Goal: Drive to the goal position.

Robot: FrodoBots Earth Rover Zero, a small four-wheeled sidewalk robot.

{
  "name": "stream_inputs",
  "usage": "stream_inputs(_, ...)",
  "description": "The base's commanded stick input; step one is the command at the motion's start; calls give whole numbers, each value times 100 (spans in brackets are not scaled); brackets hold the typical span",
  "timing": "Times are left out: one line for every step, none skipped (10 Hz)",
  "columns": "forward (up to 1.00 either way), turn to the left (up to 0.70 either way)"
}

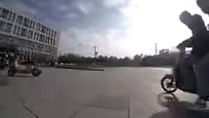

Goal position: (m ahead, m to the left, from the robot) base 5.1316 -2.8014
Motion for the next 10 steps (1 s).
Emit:
stream_inputs(0, -7)
stream_inputs(0, -49)
stream_inputs(0, -70)
stream_inputs(0, -85)
stream_inputs(0, -85)
stream_inputs(0, -77)
stream_inputs(0, -28)
stream_inputs(0, -7)
stream_inputs(0, 0)
stream_inputs(0, 0)
